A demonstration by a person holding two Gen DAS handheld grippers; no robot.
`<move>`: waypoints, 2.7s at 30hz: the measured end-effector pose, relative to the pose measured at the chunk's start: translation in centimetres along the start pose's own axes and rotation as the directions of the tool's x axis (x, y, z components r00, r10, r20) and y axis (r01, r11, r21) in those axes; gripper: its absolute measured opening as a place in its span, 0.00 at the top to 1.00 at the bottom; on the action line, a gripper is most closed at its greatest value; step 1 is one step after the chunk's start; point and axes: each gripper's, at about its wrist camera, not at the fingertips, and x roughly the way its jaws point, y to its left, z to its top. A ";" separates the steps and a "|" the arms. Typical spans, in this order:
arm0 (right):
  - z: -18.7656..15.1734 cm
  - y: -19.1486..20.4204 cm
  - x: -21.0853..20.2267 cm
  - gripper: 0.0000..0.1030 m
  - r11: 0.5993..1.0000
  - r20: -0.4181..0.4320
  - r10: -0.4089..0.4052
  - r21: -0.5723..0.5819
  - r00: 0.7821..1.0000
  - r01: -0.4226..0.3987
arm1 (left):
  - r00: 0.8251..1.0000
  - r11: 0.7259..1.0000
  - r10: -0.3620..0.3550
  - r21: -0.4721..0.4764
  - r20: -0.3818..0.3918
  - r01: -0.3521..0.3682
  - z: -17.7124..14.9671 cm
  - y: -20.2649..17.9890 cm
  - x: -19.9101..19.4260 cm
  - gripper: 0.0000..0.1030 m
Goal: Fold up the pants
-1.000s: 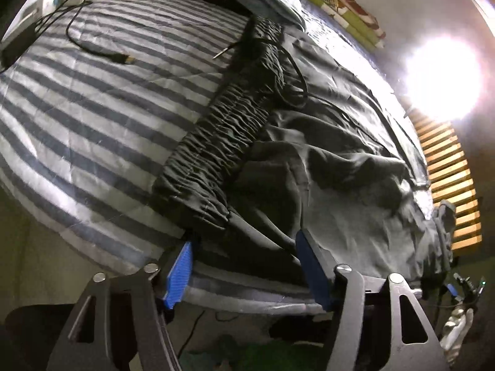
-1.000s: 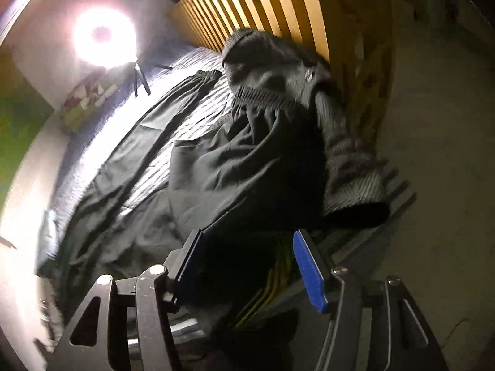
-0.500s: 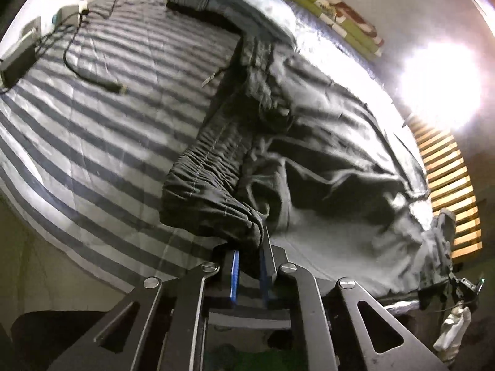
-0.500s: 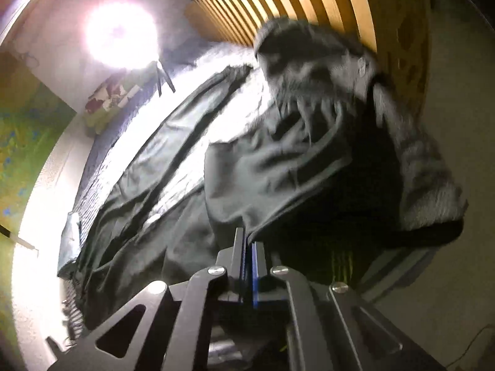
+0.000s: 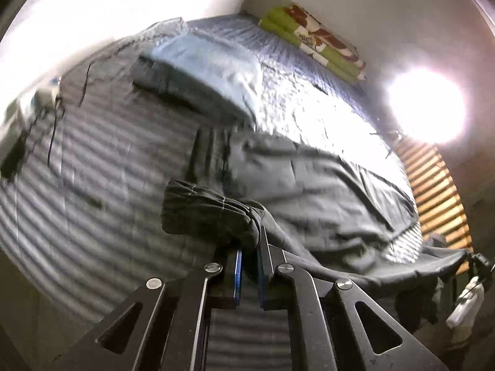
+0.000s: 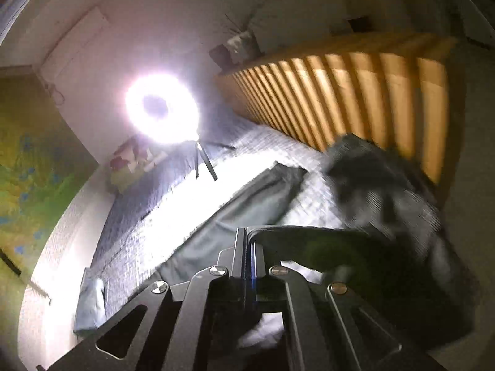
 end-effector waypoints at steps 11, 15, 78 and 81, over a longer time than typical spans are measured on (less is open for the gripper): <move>4.7 10.2 21.5 0.98 0.967 -0.028 -0.215 -0.147 0.976 0.209 | 0.990 0.991 0.134 -0.005 -0.048 -0.135 12.7 -3.0 12.3 0.95; 3.9 12.2 29.5 0.98 0.930 -0.060 -0.317 -0.216 0.946 0.298 | 0.980 0.983 0.184 -0.003 -0.074 -0.184 14.4 -2.7 17.0 0.95; -5.3 3.9 32.7 0.47 0.597 -0.264 -0.351 -0.803 0.898 -0.003 | 0.920 0.772 0.059 0.602 -0.387 0.204 -0.8 -35.3 34.2 0.38; -2.0 3.3 32.7 0.71 0.706 -0.337 -0.292 -0.707 0.895 -0.036 | 0.917 0.768 0.070 0.608 -0.392 0.202 -1.2 -35.2 34.9 0.38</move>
